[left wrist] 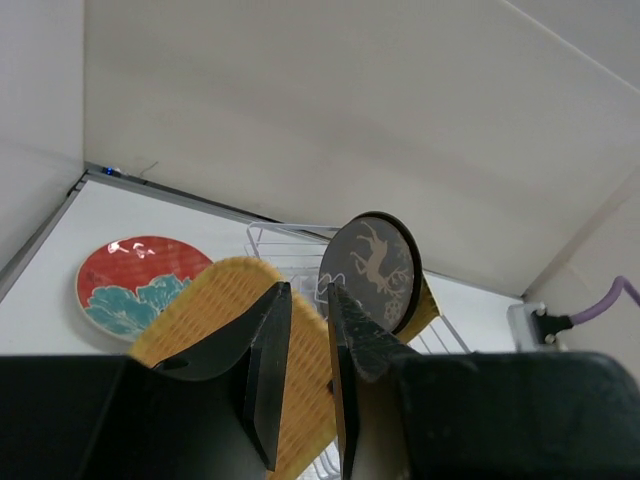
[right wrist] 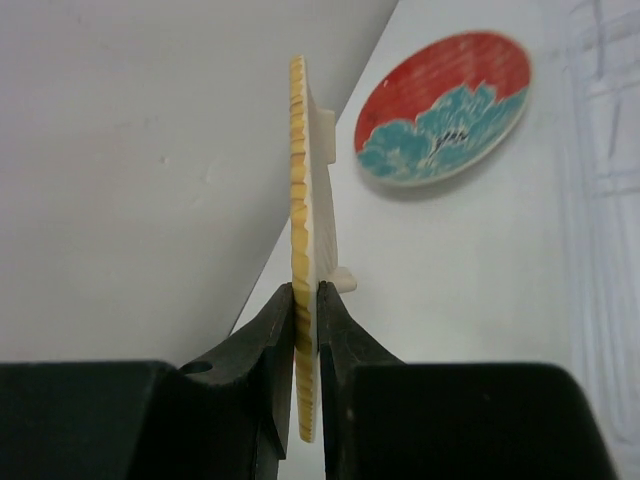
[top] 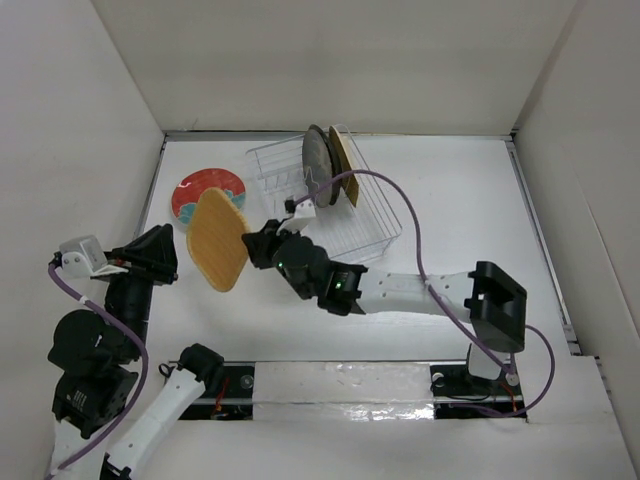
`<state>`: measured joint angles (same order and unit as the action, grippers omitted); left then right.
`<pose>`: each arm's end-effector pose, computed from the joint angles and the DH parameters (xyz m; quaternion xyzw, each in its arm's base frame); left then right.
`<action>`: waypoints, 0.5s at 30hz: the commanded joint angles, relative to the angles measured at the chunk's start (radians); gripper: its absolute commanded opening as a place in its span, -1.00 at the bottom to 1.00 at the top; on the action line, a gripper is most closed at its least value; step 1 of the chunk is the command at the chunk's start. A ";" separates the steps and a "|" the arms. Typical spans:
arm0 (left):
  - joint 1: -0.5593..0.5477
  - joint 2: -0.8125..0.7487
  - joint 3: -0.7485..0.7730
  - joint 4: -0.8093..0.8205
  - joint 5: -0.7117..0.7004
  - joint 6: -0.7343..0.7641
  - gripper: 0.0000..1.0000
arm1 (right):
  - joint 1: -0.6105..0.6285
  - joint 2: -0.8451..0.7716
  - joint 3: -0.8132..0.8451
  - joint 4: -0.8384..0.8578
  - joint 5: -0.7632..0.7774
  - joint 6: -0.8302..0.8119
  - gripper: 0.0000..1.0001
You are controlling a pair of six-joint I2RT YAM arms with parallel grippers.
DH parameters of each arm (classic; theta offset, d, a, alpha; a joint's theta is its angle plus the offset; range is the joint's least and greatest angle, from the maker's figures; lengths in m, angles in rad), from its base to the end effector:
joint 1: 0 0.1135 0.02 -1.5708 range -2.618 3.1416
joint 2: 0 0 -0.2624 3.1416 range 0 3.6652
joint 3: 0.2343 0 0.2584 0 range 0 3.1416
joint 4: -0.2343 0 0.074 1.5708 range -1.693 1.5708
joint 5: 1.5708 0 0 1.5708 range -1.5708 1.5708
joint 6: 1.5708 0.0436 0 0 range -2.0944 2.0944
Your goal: Load the plates into the dish rack
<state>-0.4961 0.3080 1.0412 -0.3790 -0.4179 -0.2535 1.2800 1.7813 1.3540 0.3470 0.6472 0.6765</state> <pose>0.0289 0.0045 0.4453 -0.1013 0.5755 -0.1836 0.7904 0.1504 0.4110 0.3118 -0.0012 0.7294 0.4028 0.5529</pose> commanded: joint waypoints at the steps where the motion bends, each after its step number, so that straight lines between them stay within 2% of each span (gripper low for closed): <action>1: -0.004 0.020 -0.038 0.075 0.014 -0.015 -0.62 | -0.094 -0.101 0.002 0.161 -0.033 -0.052 -1.00; 7: -0.004 0.060 -0.087 0.101 0.054 -0.036 -0.62 | -0.266 -0.120 0.059 0.156 -0.090 -0.153 -1.00; 15: -0.004 0.068 -0.174 0.146 0.077 -0.046 -0.62 | -0.450 -0.030 0.245 0.093 -0.158 -0.327 -1.00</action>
<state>-0.4961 0.3687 0.8921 -0.3134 -0.3580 -0.2855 0.8639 1.7378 1.4696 0.3309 0.5304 0.4427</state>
